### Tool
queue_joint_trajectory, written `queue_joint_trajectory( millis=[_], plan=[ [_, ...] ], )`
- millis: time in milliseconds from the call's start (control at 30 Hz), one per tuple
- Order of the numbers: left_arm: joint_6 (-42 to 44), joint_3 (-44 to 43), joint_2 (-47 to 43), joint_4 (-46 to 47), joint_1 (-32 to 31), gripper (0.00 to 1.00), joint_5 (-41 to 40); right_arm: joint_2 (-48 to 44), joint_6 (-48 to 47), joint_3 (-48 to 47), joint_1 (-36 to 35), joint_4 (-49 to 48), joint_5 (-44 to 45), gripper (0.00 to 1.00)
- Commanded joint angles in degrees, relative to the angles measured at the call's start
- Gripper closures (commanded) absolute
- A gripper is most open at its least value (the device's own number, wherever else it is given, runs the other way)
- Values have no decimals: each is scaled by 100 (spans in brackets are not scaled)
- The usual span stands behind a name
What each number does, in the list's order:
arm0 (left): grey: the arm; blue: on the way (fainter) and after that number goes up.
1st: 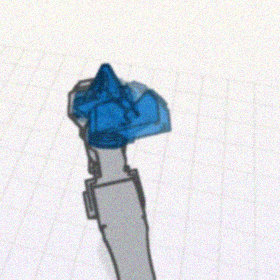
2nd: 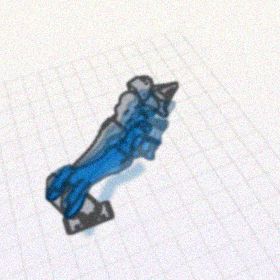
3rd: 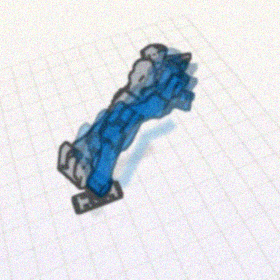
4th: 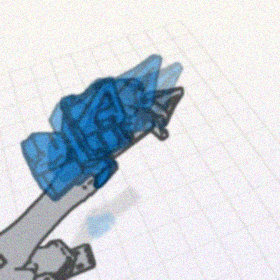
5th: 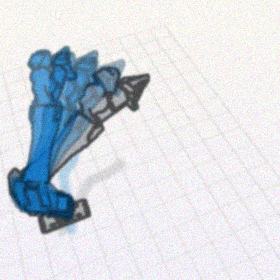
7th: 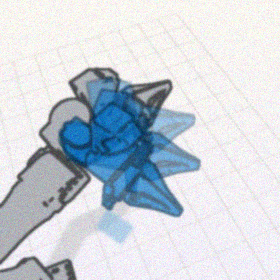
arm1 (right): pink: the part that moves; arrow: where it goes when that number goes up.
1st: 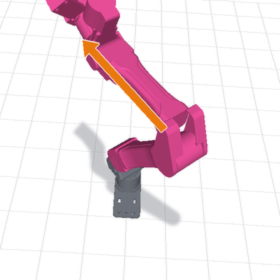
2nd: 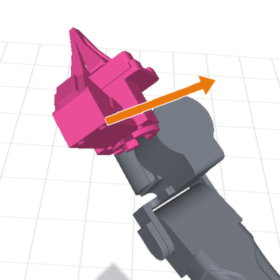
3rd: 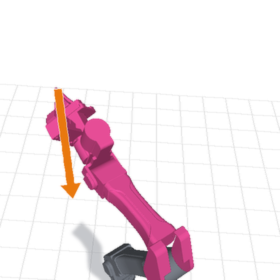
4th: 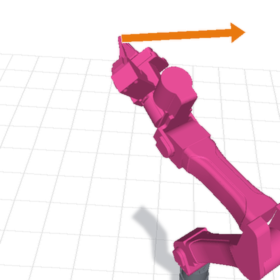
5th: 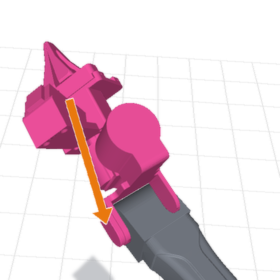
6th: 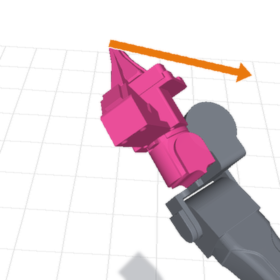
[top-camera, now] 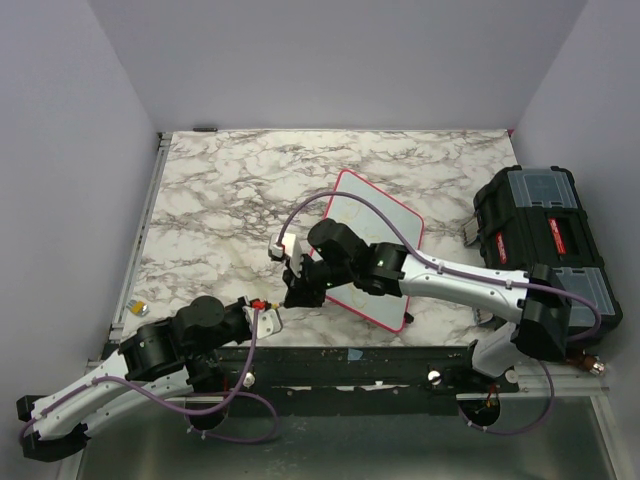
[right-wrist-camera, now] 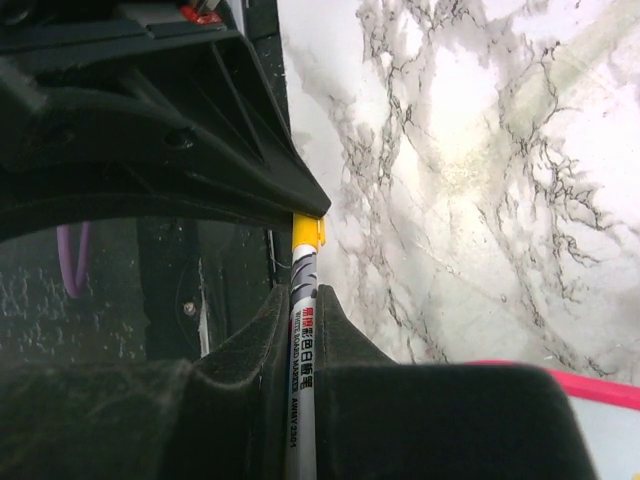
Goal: Write a sentence on the whiteboard
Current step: Insert the whiteboard marker without the cap into the pen cap, then put down the whiteboard marker at the center of the board.
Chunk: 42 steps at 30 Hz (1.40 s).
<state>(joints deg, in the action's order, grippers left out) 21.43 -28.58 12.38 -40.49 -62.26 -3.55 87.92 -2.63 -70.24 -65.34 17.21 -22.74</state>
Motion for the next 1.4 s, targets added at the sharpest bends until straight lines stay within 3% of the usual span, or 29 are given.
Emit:
queue_joint_trajectory(
  millis=[0, 167, 400, 567, 667, 767, 867, 1167, 1367],
  plan=[
    [45, -251, -34, 1832, -65, 100, 19, 517, 872, -318, -365, -709, -252, 99],
    [38, -324, -82, 1780, -66, 100, -139, 462, 1126, -371, -370, -665, -177, 99],
    [-131, -760, -134, 1205, -67, 100, -438, 212, 1117, -705, -366, -157, 625, 98],
    [-354, -992, -100, 948, -67, 100, -600, -58, 1276, -811, -367, -95, 1161, 61],
    [-500, -1117, -12, 831, -64, 100, -622, -272, 1353, -868, -371, -89, 1478, 48],
    [-640, -1200, 76, 837, -67, 100, -605, -451, 1477, -945, -373, -57, 1730, 22],
    [-811, -1255, 201, 941, -65, 100, -671, -717, 1681, -965, -367, -34, 2202, 8],
    [-1730, -1686, 1436, 1187, -54, 100, -1352, -1863, 2183, -513, -371, 13, 4427, 1],
    [-2350, -2130, 2336, 1026, 251, 100, -1594, -2292, 2322, -245, -369, 209, 4775, 0]
  ],
)
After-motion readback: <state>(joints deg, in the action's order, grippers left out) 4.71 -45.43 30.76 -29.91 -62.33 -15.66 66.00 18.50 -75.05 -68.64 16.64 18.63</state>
